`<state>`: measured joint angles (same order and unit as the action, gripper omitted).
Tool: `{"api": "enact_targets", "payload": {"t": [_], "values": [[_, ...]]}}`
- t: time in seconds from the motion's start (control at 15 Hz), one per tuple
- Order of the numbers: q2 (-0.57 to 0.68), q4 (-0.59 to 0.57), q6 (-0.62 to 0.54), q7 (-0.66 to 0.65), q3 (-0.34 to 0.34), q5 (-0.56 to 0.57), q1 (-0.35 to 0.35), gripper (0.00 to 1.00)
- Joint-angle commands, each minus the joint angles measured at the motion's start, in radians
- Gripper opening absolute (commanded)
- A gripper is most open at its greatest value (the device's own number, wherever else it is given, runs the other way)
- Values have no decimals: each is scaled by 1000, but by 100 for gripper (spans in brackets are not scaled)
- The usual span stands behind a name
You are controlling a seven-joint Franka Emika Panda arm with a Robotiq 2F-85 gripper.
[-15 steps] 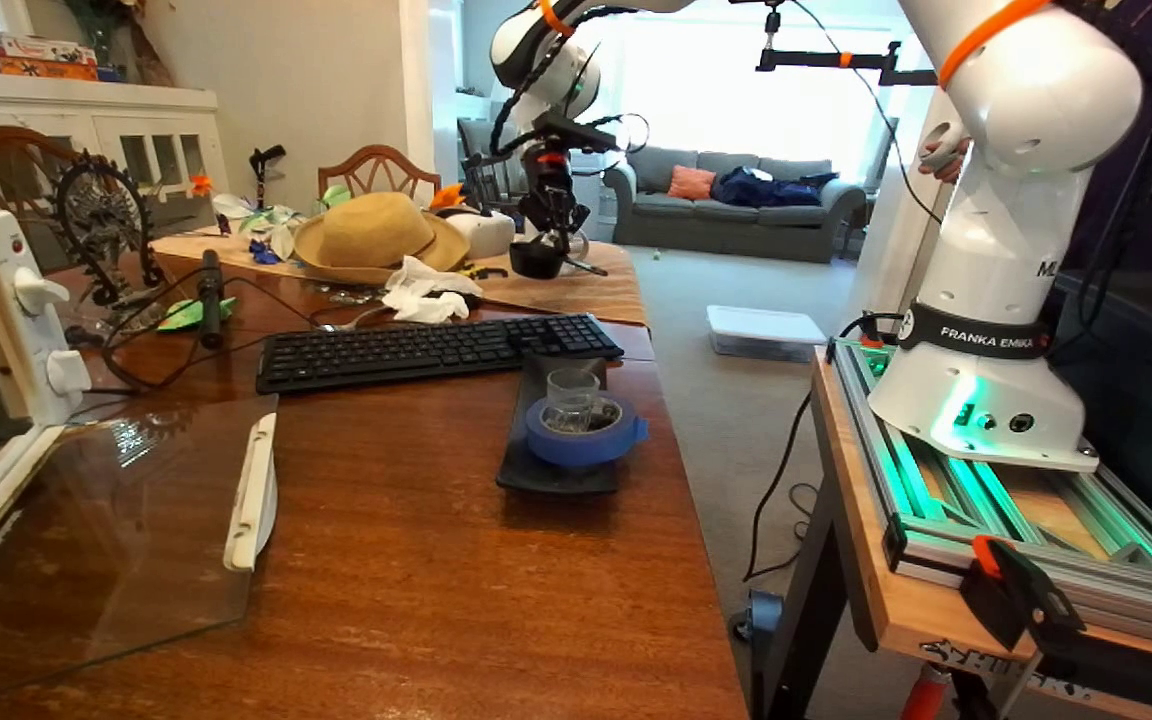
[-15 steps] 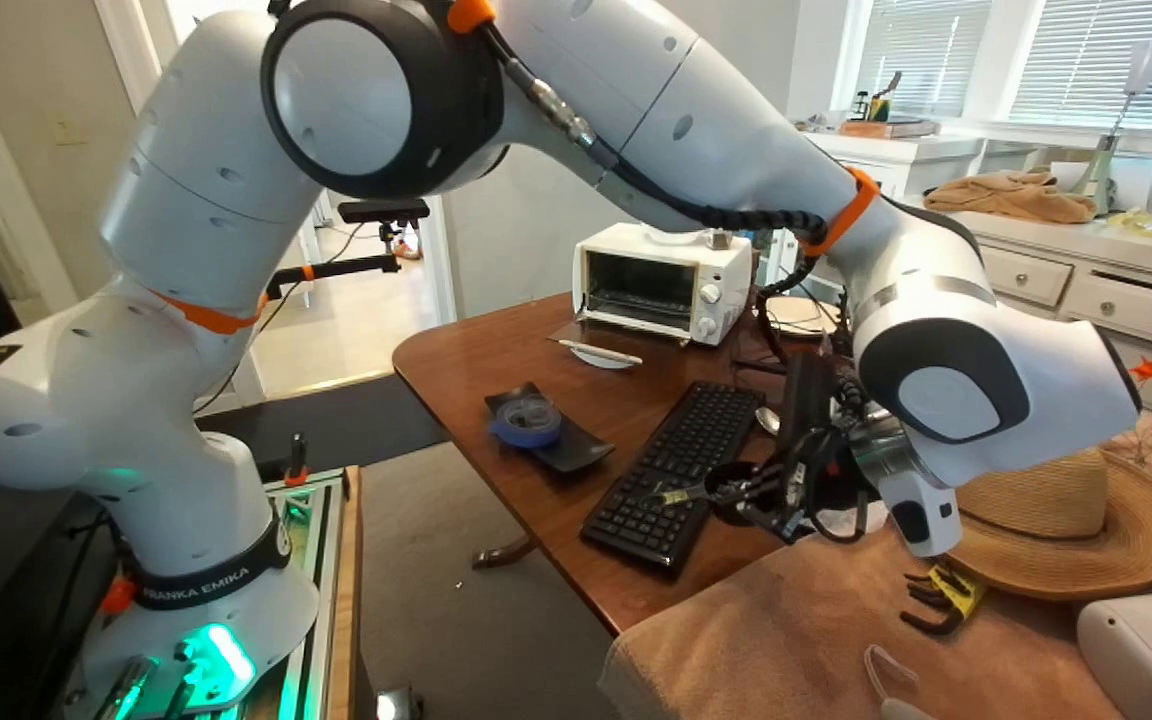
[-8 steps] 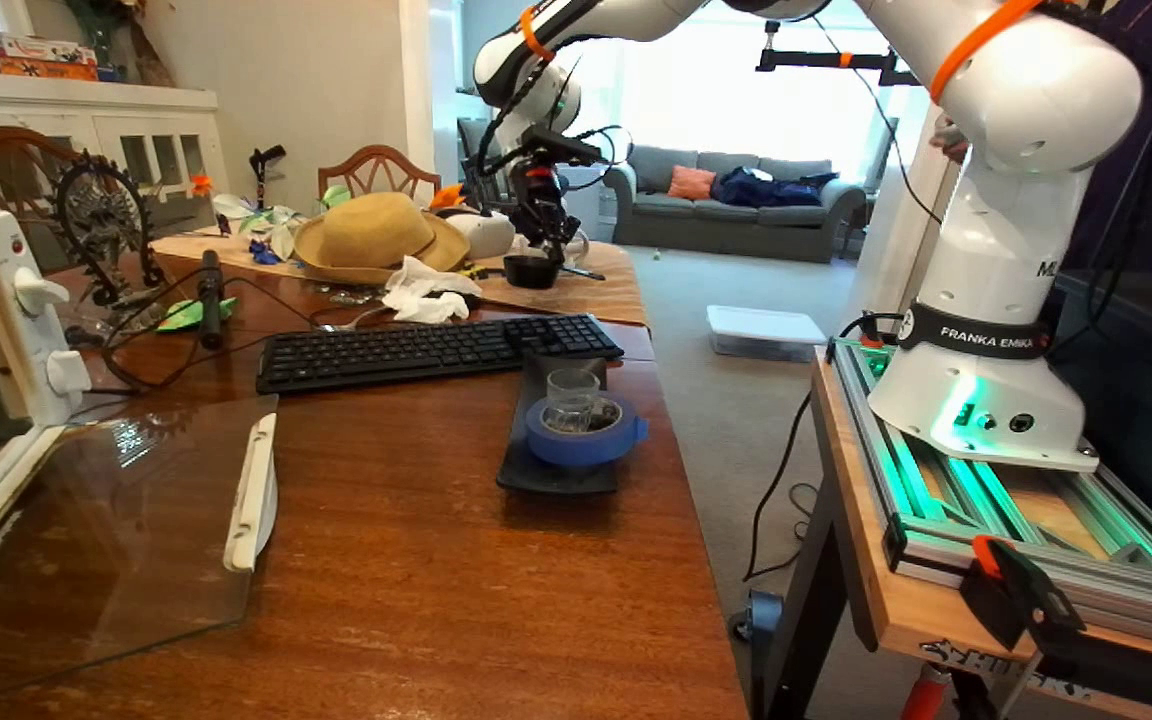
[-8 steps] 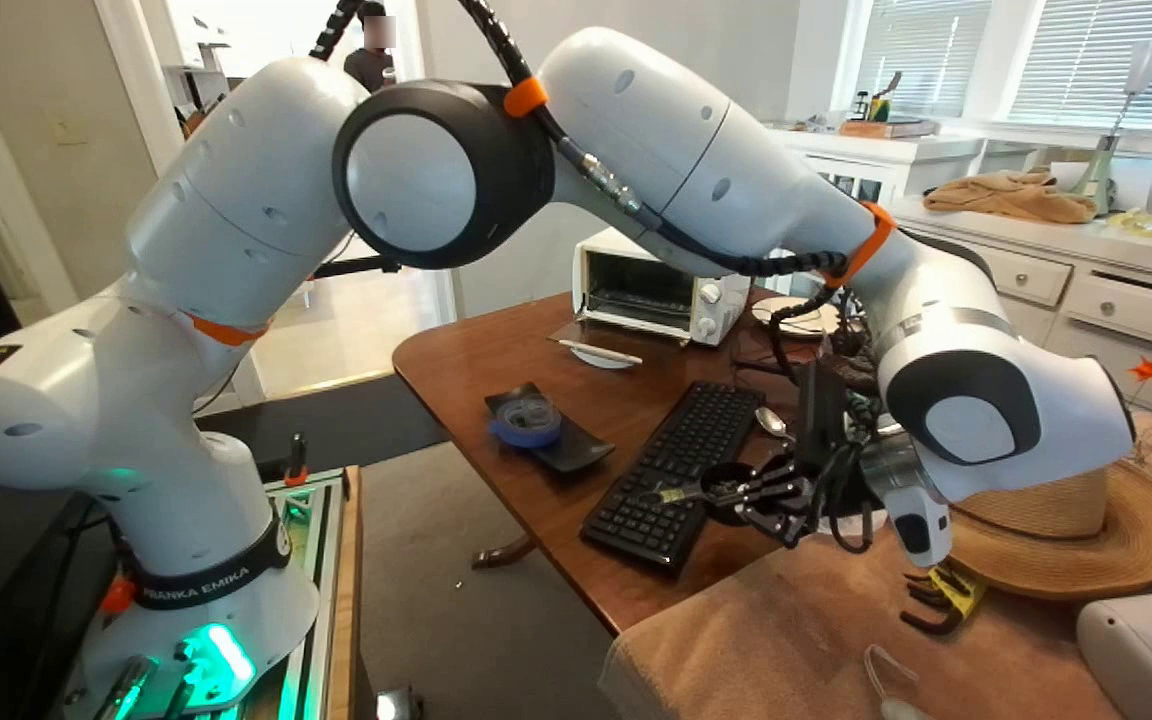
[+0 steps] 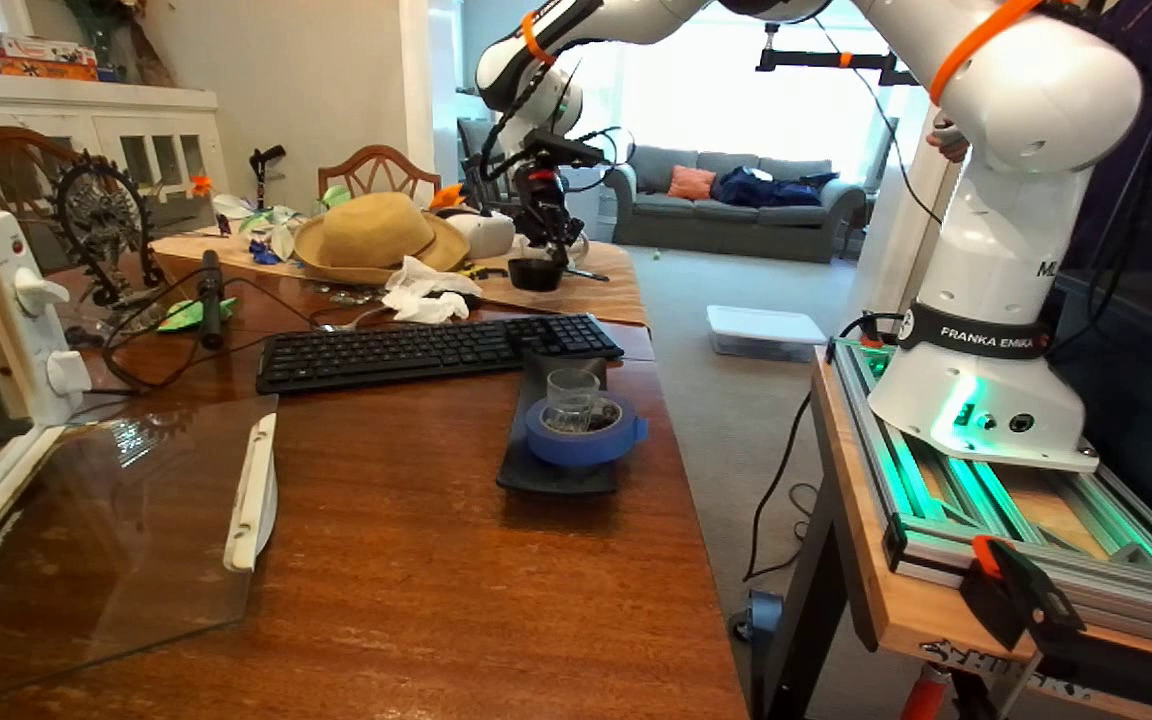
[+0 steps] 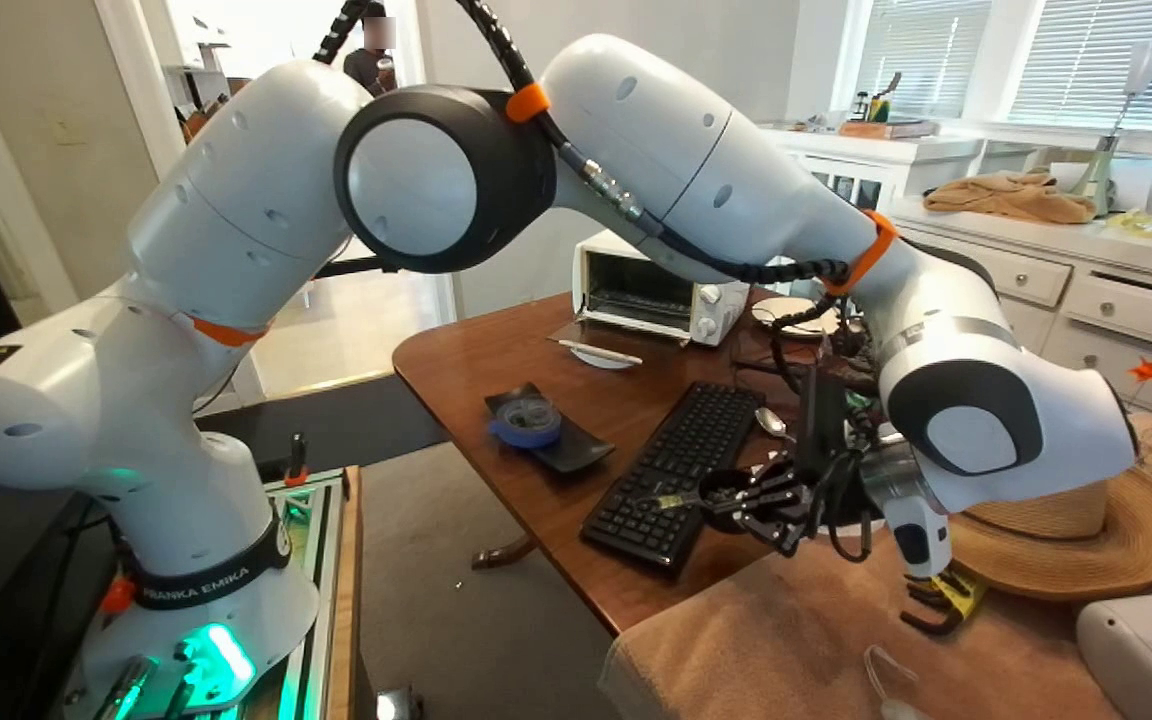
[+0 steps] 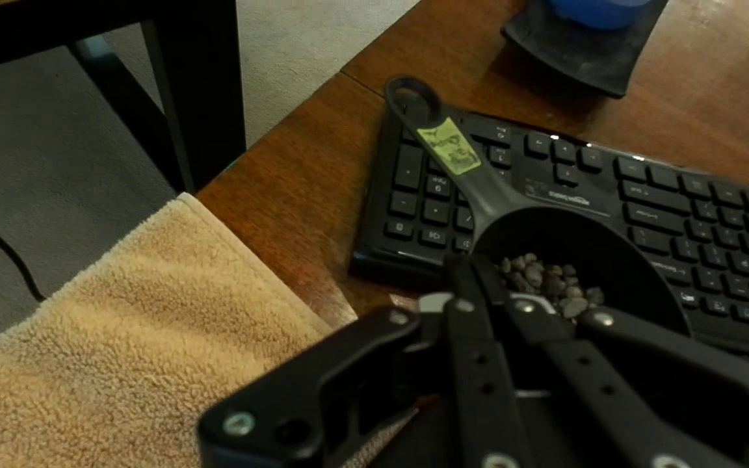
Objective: Move the black measuring cup to the right then pick up the glass cup and set it down on the desk.
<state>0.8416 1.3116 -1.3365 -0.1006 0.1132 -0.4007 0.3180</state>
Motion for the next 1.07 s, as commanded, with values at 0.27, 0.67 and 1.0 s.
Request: {"api": "enact_targets", "payload": {"t": [0.27,0.67,1.0], "values": [[88,-67,63,-26,-3,1,3,1],[111,-76,49,-89,8,-7,3,1],[107,-79,41,-121,14,-19,13,1]]}}
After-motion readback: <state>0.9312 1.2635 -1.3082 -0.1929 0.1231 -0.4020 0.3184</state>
